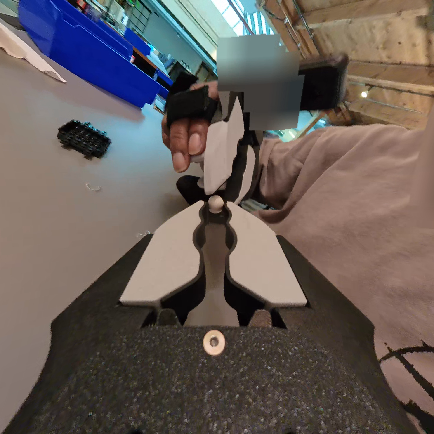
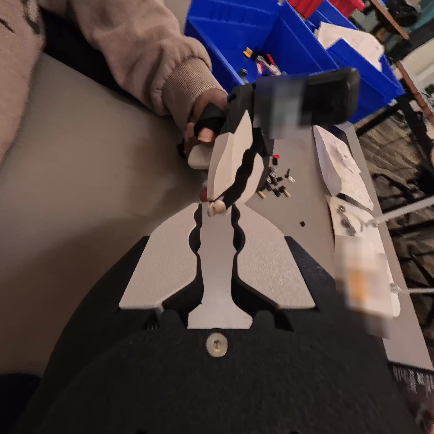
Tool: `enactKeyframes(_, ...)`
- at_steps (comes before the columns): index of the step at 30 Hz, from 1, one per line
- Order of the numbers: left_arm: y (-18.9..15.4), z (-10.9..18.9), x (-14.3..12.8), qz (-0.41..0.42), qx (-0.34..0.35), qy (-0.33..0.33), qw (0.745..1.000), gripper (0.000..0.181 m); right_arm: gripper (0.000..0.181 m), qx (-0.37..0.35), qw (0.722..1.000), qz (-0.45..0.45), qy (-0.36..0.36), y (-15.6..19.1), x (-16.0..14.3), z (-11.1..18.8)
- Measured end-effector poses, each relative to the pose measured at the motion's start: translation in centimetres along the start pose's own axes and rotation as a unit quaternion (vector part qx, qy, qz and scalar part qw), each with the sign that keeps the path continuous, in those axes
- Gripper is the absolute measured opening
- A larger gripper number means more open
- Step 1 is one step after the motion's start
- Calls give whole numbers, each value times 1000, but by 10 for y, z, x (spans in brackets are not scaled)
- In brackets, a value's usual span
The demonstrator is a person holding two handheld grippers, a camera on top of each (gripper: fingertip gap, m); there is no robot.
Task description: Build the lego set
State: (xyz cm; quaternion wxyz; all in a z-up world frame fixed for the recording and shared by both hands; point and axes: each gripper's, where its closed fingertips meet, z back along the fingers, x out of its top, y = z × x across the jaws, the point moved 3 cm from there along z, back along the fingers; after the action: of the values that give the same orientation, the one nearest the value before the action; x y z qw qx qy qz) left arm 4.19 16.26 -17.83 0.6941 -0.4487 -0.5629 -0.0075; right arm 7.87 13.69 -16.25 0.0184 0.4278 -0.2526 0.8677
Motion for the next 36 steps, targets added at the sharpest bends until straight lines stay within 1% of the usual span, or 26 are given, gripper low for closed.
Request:
enactKeyframes(4, -14, -3, -11, -26, -50, 50, 997, 11, 21, 108, 994, 18, -5, 9, 12, 4)
enactKeyframes(8, -23, -4, -23, -47, -77, 98, 991, 11, 17, 195, 978, 70, 28, 26, 20, -4)
enactKeyframes(10, -26, -4, -29, -54, -86, 121, 987, 11, 15, 231, 969, 79, 41, 33, 22, -8)
enactKeyframes(13, -30, -3, -36, -61, -99, 144, 983, 11, 15, 264, 960, 79, 52, 40, 24, -15)
enactKeyframes(16, -28, 1, -35, -63, -93, 143, 983, 11, 14, 252, 963, 73, 63, 38, 24, -18)
enactKeyframes(17, -23, 3, -32, -65, -76, 137, 985, 11, 14, 235, 967, 71, 71, 33, 22, -19)
enactKeyframes(18, -16, 6, -27, -73, -45, 130, 988, 13, 14, 214, 971, 67, 82, 26, 17, -19)
enactKeyframes(20, 5, 15, -15, -108, 49, 115, 986, 15, 14, 162, 978, 48, 123, 5, 0, -22)
enactKeyframes(22, 29, 28, 0, -153, 166, 92, 970, 12, 14, 111, 974, 29, 195, -16, -33, -29)
enactKeyframes(23, 37, 34, 7, -171, 212, 77, 959, 11, 14, 94, 968, 14, 231, -23, -50, -34)
enactKeyframes(25, 45, 40, 15, -191, 269, 56, 942, 9, 14, 97, 962, -22, 254, -25, -69, -44)
enactKeyframes(28, 50, 43, 14, -202, 308, 60, 928, 9, 14, 104, 954, -48, 278, -27, -83, -53)
enactKeyframes(32, 54, 41, 8, -208, 317, 83, 922, 9, 22, 119, 951, -69, 278, -23, -85, -55)
enactKeyframes(34, 54, 38, 6, -214, 317, 91, 920, 9, 25, 119, 954, -81, 264, -21, -80, -49)
enactKeyframes(36, 51, 36, 5, -214, 310, 95, 922, 9, 26, 117, 960, -101, 232, -20, -71, -33)
